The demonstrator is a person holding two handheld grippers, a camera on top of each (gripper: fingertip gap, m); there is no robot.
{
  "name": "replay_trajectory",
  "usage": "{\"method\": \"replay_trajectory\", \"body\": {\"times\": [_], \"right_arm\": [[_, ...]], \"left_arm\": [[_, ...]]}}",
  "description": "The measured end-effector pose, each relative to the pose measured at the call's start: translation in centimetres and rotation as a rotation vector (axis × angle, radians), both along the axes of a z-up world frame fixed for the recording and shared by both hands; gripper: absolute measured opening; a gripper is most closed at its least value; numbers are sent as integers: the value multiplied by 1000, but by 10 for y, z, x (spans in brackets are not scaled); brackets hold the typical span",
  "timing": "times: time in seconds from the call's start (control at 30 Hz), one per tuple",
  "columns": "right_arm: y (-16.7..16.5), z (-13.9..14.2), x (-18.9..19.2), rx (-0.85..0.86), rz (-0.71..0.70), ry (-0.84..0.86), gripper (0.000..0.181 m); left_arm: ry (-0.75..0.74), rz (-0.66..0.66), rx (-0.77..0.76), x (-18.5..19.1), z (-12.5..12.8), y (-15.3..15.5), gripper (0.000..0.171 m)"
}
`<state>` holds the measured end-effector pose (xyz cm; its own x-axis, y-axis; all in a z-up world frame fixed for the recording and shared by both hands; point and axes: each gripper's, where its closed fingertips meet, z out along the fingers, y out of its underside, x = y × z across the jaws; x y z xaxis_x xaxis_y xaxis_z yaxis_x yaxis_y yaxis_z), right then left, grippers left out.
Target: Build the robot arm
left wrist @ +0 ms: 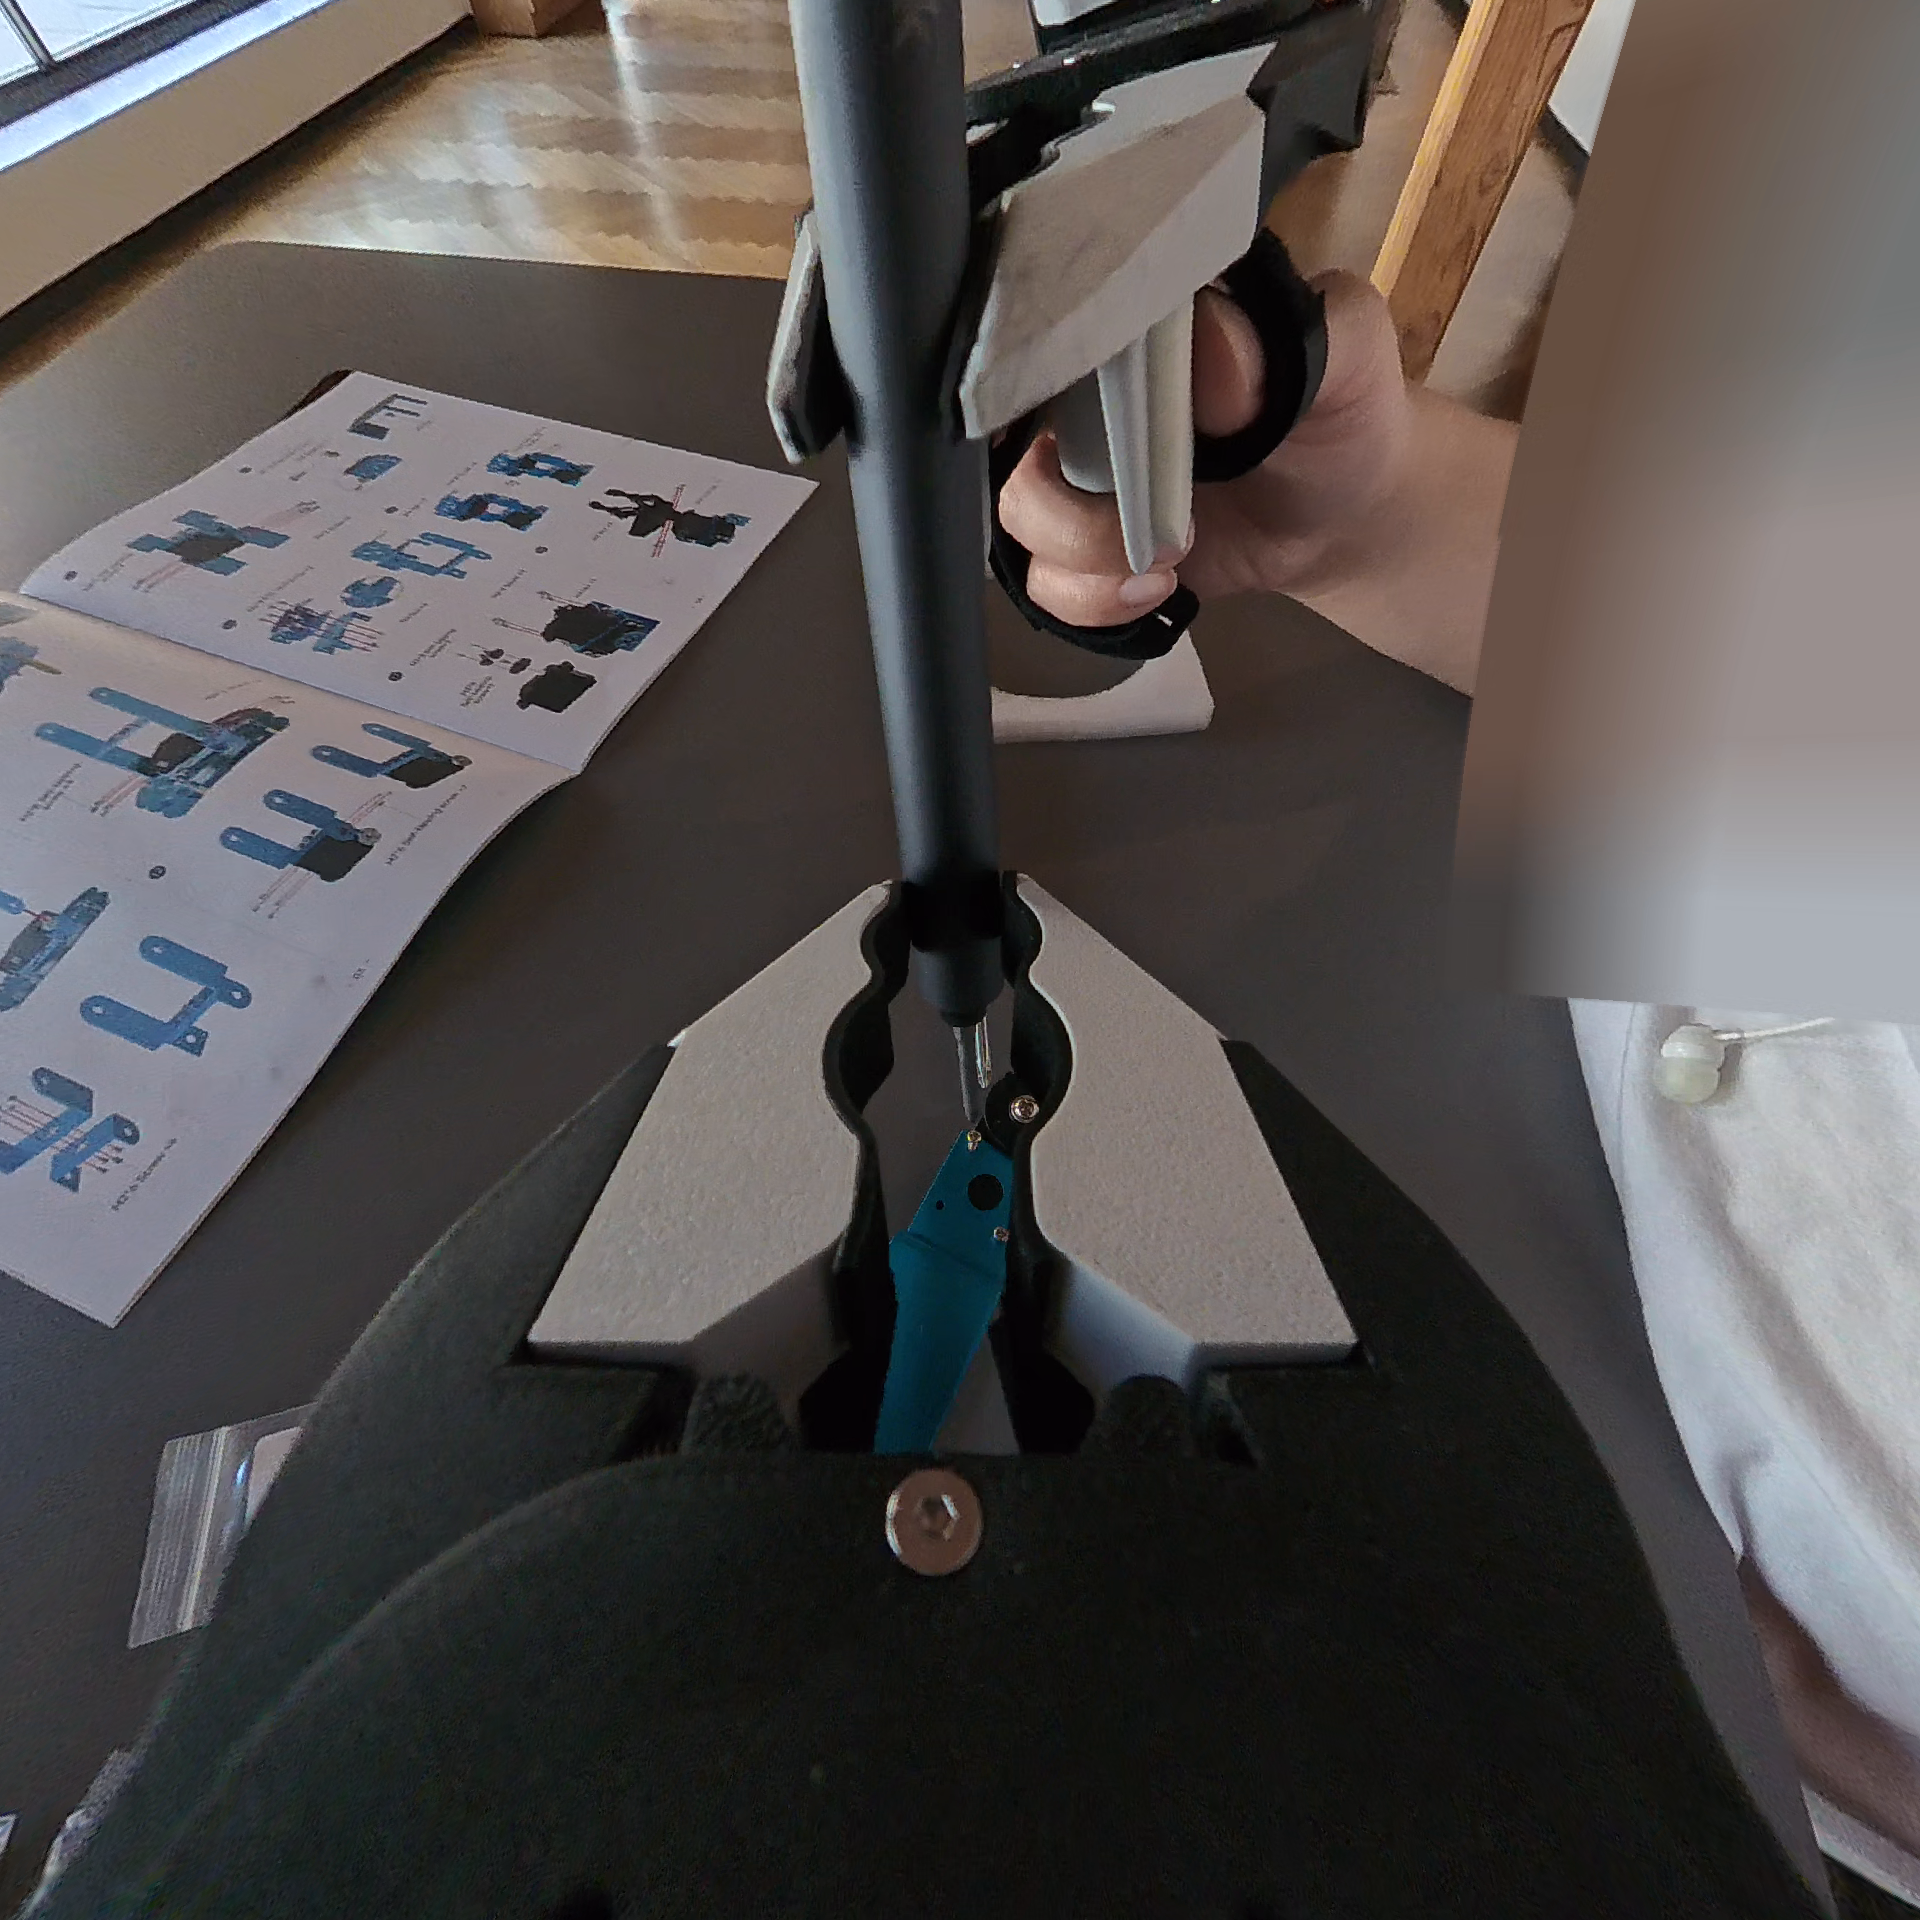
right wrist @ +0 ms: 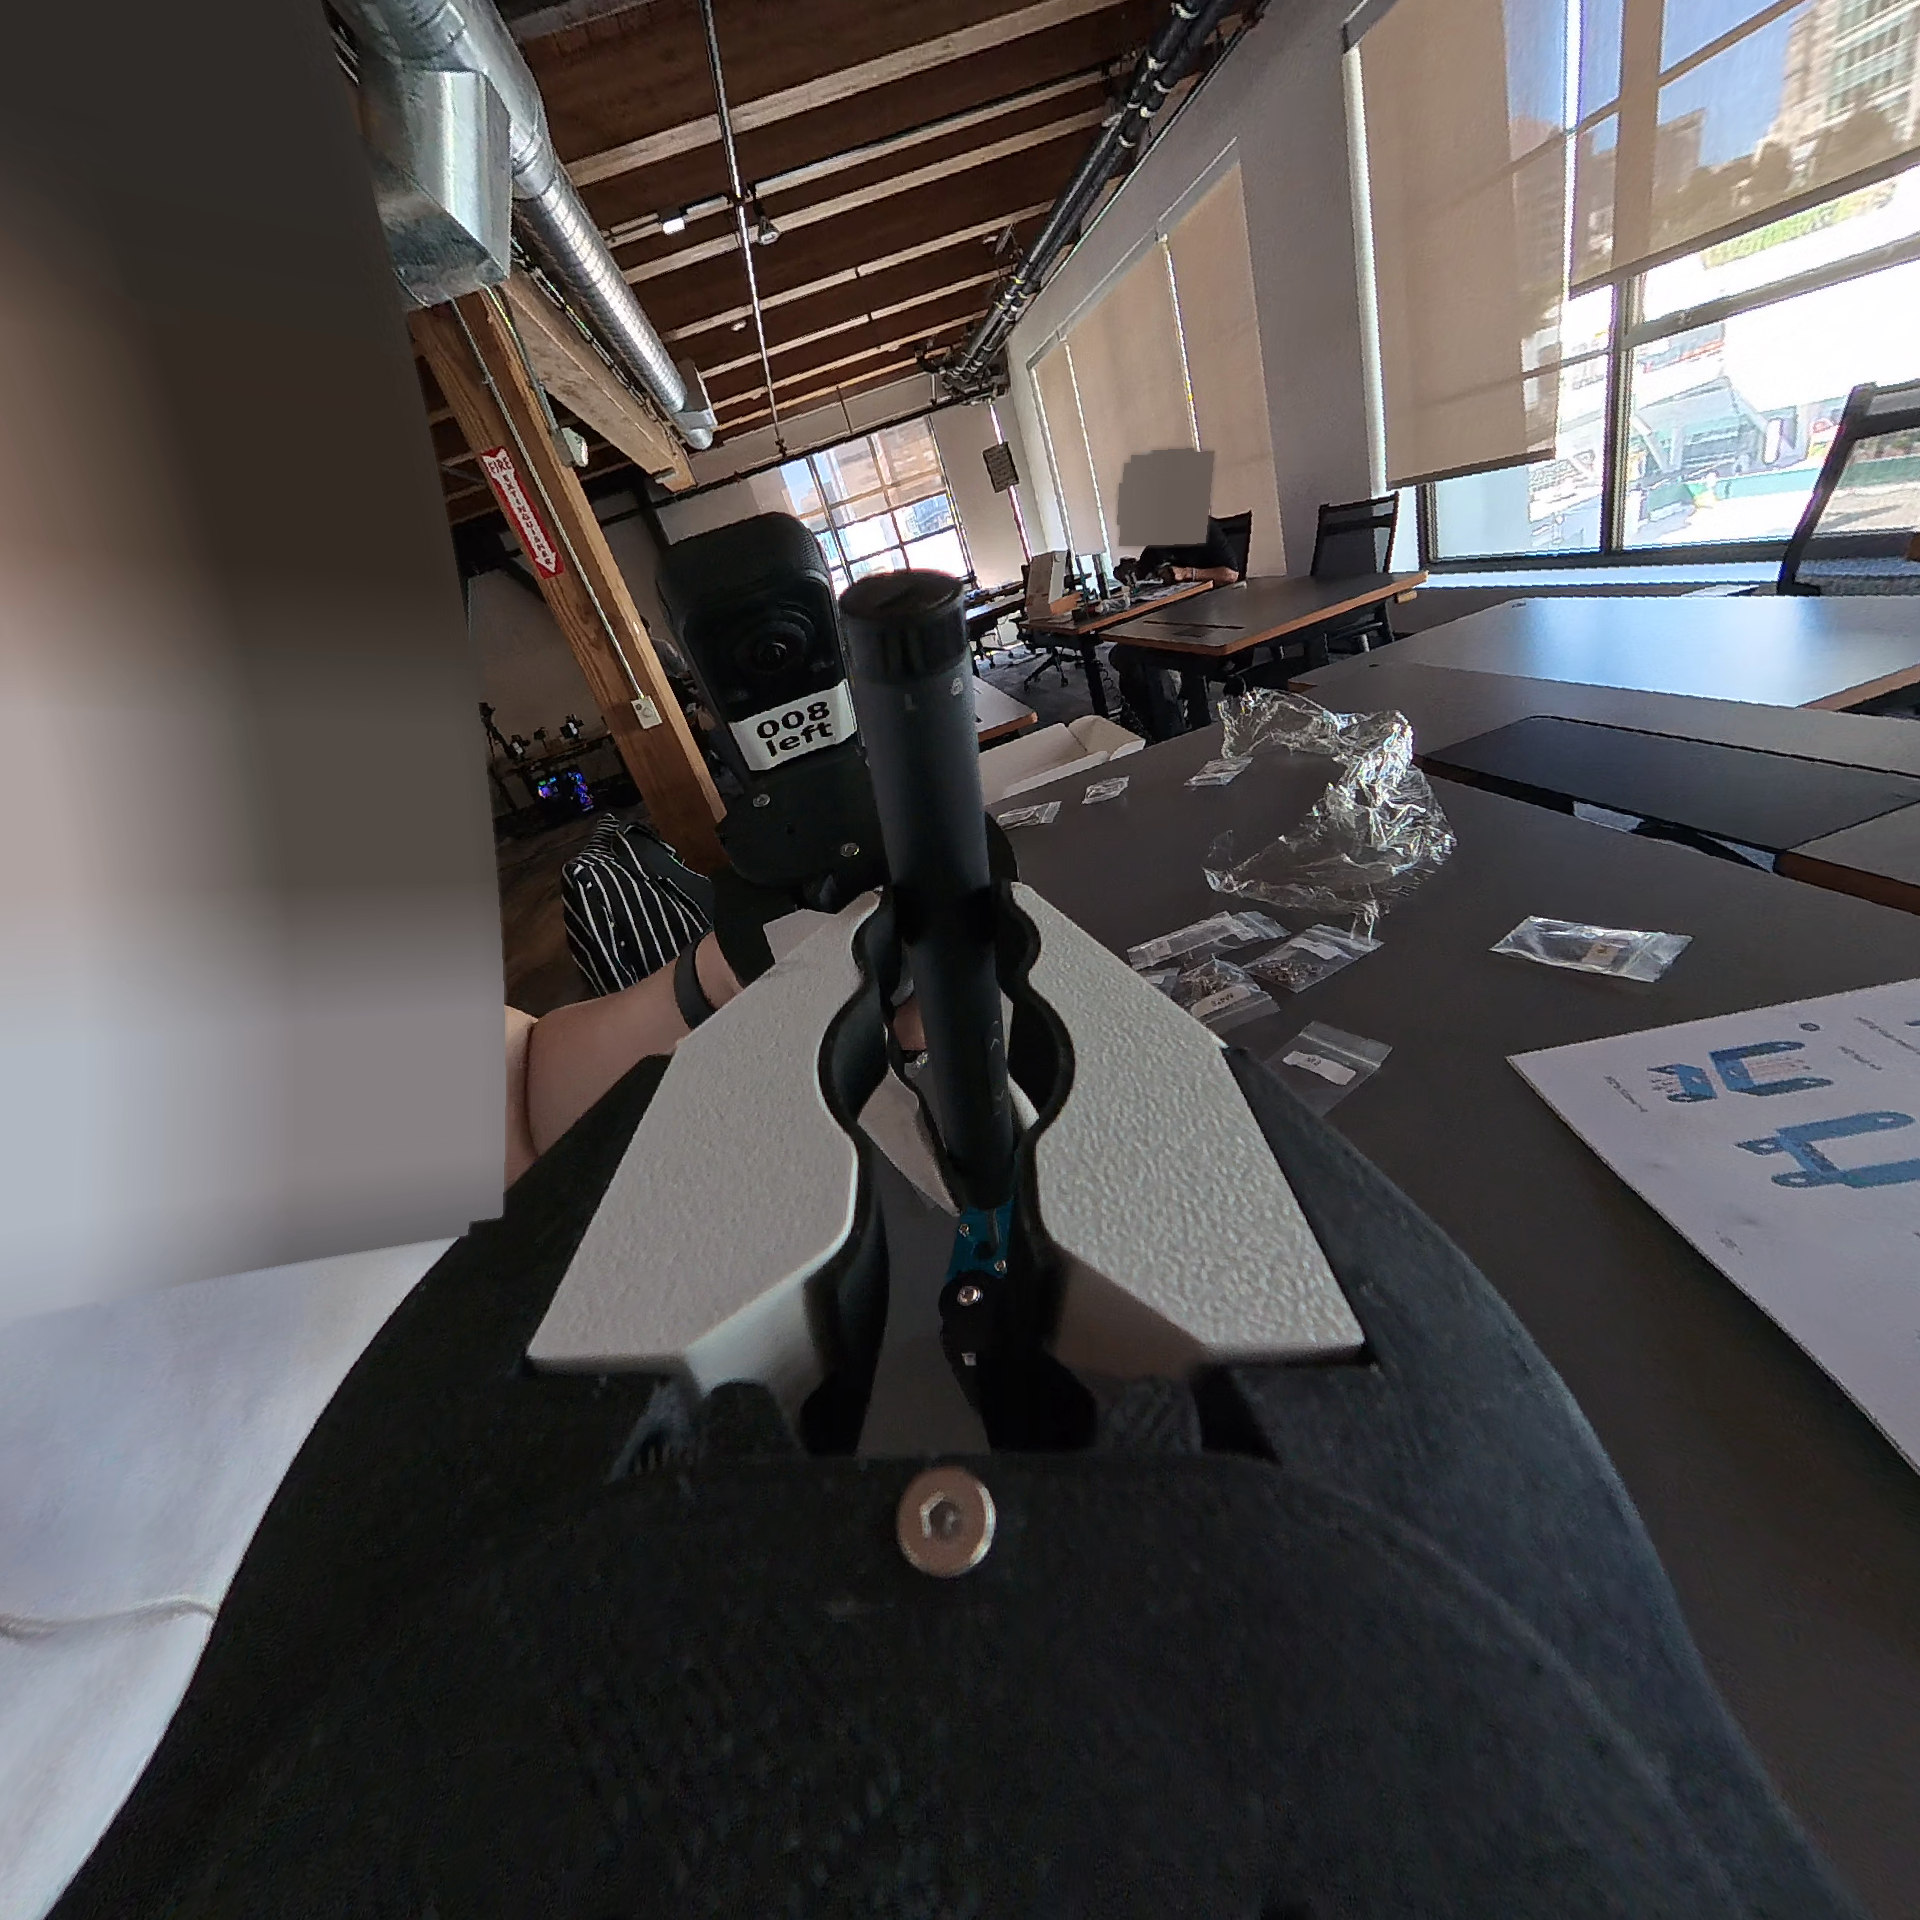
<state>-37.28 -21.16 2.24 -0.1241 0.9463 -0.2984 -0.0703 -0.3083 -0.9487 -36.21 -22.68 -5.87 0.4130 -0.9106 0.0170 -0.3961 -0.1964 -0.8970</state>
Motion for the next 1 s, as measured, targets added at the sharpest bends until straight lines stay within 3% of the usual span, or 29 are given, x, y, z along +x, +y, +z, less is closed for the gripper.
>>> {"method": "replay_trajectory", "body": {"times": [0.1,0.2,0.3,0.43,0.5,0.57,0.67,0.77,0.8,0.9,1.0], "right_arm": [[1,4,-3,-8,24,4,17],[1,17,-7,-31,106,27,16],[-1,28,-16,-61,226,27,17],[-7,39,-26,-152,399,62,16],[-2,37,-37,-150,344,19,16],[10,33,-48,-136,221,-43,17],[30,33,-55,-90,-9,-118,16],[39,37,-55,-62,-157,-145,17],[40,38,-55,-59,-181,-145,16],[31,49,-53,-57,-125,-95,16],[12,73,-41,-26,95,73,28]], "left_arm": [[-45,-7,-16,0,3,-1,16],[-198,-73,-100,4,16,-7,16],[-355,-153,-200,6,31,-15,16],[-451,-217,-243,5,43,-22,16],[-461,-210,-262,1,44,-20,16],[-440,-114,-201,-7,43,-6,16],[-439,30,-98,-19,57,11,32],[-351,168,13,-27,60,25,32],[-321,214,42,-28,61,29,23],[-322,224,48,-26,66,29,16],[-467,3,-97,-14,83,4,16]]}}
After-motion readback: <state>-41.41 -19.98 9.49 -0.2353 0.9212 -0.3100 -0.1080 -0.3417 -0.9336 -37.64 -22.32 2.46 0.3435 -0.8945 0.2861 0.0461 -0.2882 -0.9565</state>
